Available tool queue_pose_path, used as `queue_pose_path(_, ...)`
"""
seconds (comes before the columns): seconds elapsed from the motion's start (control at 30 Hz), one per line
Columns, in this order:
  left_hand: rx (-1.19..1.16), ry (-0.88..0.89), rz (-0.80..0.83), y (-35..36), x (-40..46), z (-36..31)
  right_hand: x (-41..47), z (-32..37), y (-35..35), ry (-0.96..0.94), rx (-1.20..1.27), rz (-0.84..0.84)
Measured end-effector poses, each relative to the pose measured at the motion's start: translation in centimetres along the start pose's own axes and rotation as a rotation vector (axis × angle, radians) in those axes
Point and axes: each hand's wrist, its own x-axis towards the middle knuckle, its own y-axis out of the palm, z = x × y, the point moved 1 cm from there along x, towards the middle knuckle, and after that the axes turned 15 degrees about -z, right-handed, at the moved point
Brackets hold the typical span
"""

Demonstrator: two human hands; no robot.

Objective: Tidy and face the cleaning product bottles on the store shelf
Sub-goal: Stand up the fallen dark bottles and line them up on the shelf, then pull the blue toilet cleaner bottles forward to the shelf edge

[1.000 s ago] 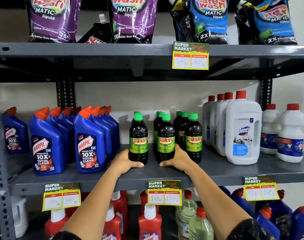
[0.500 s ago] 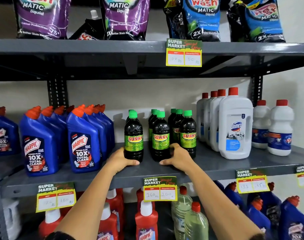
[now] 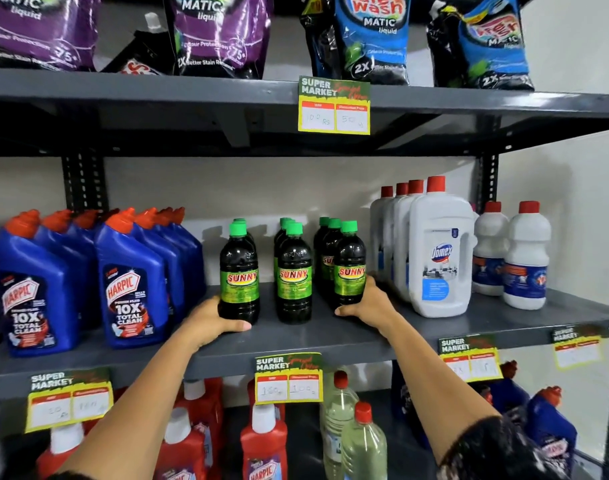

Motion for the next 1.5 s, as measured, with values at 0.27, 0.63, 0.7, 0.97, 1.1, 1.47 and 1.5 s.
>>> queue_pose_path(0.27, 0.021, -0.035, 0.037, -0.9, -1.2, -0.8, -1.6, 0.8, -1.1, 0.045, -0.086, 0.077)
queue_pose_path(0.63, 0.154, 0.213, -0.984, -15.8, -6.6, 6.3, -14.7, 15.5, 11.2, -0.345, 0.104, 0.484)
queue_pose_path(0.7, 0.228, -0.047, -0.994, -18.5, -5.9, 8.5, -15.5, 17.8, 15.0, -0.309, 0.093, 0.498)
queue_pose_path(0.97, 0.300, -0.372, -0.728, -17.9, -3.6, 10.6, -14.5, 19.2, 19.2, -0.249, 0.121, 0.377)
queue_pose_path(1.1, 0.311, -0.390, -0.733, -17.7, -2.5, 11.0, -14.0, 19.0, 19.9, -0.214, 0.160, 0.379)
queue_pose_path(1.47, 0.352, -0.327, -0.696, -17.9, -2.2, 11.2, -13.2, 19.4, 21.0, -0.147, 0.139, 0.323)
queue_pose_path(1.5, 0.359, -0.329, -0.687, -18.0, -2.1, 11.2, -13.1, 19.4, 21.0, -0.135, 0.148, 0.321)
